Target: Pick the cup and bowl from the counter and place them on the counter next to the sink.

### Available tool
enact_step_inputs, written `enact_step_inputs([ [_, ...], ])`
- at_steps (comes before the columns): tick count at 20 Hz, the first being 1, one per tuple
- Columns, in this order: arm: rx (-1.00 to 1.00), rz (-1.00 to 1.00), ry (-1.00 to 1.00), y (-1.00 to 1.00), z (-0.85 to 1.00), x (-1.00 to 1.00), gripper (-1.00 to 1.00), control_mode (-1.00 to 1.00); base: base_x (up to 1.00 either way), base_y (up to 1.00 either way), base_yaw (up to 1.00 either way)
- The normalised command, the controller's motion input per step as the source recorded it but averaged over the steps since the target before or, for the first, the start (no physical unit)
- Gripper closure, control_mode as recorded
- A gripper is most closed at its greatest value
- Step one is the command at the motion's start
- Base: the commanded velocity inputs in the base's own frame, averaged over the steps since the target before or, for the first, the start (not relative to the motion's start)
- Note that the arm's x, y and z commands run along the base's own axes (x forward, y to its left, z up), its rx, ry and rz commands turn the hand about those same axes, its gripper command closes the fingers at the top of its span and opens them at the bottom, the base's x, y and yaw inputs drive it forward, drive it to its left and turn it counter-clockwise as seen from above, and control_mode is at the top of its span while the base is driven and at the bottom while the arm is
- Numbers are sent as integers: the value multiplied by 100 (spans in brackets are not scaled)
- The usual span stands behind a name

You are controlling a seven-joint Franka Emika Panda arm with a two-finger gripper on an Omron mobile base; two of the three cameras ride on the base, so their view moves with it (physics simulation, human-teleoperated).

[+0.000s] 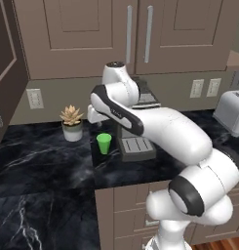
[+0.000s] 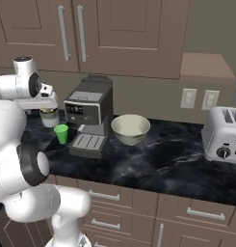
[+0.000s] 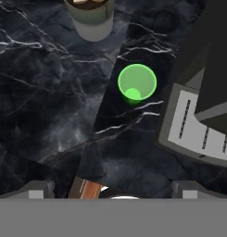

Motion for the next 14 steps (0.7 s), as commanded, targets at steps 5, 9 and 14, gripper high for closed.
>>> enact_step_inputs([
  [5,0,0,-1,0,-53,34,-100,-100,0,0,0],
  [9,0,0,0,0,-33,28,-100,-100,0,0,0],
  [14,0,0,0,9,-27,27,-100,-100,0,0,0],
])
